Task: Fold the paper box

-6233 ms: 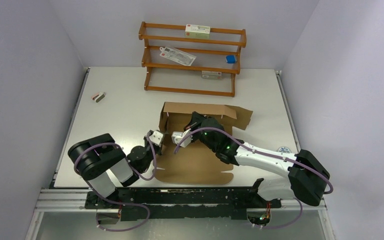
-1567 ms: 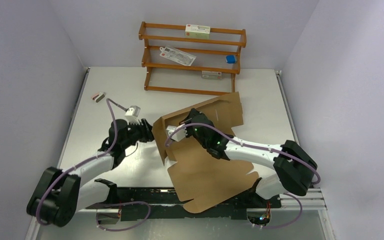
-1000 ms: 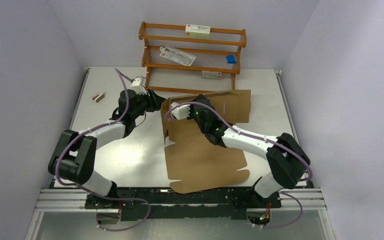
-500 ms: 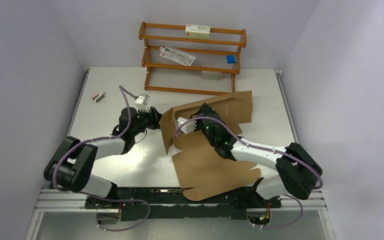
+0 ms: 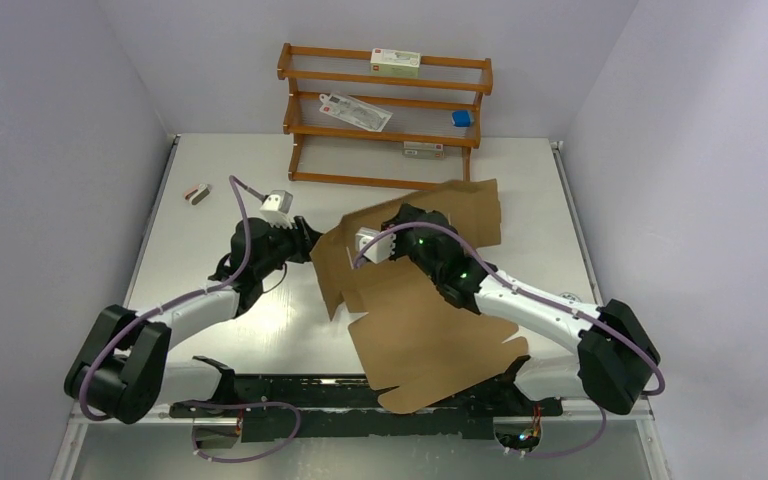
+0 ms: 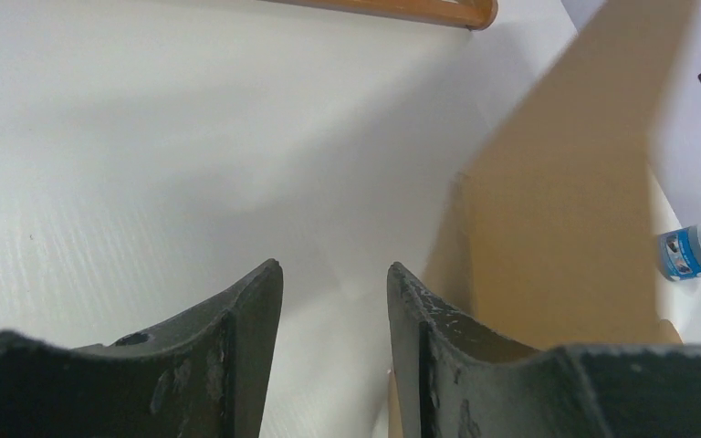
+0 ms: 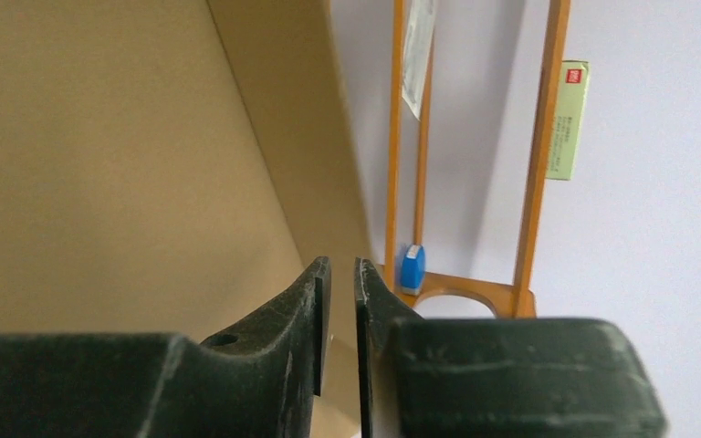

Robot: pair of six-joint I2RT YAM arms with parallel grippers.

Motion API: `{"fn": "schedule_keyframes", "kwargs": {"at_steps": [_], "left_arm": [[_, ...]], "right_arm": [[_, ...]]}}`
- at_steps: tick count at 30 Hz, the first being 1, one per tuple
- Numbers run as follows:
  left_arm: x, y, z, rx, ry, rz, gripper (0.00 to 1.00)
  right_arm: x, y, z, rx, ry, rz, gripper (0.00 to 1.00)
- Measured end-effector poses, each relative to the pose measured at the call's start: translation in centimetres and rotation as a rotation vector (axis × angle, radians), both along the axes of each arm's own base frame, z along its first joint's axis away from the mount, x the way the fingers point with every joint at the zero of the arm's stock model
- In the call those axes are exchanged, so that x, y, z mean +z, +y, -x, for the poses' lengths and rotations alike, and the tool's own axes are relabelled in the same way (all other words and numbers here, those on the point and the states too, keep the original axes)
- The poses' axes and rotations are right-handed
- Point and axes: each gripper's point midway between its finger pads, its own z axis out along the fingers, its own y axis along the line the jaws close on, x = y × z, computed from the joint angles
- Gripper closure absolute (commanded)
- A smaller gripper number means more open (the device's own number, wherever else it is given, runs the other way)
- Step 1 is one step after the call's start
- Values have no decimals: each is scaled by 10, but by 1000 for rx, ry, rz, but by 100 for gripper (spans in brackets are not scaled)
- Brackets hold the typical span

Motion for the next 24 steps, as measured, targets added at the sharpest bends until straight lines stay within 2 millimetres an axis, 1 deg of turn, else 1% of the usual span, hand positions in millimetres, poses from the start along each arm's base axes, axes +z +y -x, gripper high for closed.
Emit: {"fn": "schedule_keyframes", "kwargs": {"at_steps": [3, 5, 7, 10, 12, 14, 17, 20, 22, 23, 24], "left_arm": [[5, 2, 3, 4, -3, -2, 48], [7, 4, 5, 7, -2, -3, 48], [6, 5, 6, 12, 5, -9, 48], [1, 7, 7, 19, 25, -20, 48], [-4, 9, 8, 29, 42, -31, 48], [-9, 13, 9, 46, 66, -42, 47], [-13, 15, 10, 58, 85, -47, 47], [-13, 15, 11, 58, 88, -45, 47], [-15, 15, 11, 60, 94, -48, 46], [-17, 17, 11, 70, 104, -55, 45], [-19, 19, 11, 82, 114, -63, 43]], "right_arm": [[2, 0, 0, 21, 54, -19, 75], [-1, 1, 2, 38, 92, -22, 73], [-6, 1, 5, 53, 133, -16, 67], [-12, 0, 7, 71, 203, -16, 52], [-12, -4, 5, 69, 248, -38, 43], [-7, -9, 0, 58, 284, -75, 37], [5, -11, -8, 54, 317, -144, 34], [14, -5, -11, 88, 339, -178, 33], [16, 2, -14, 113, 369, -182, 32], [17, 5, -18, 120, 390, -190, 29], [17, 8, -23, 124, 413, -202, 23]]}}
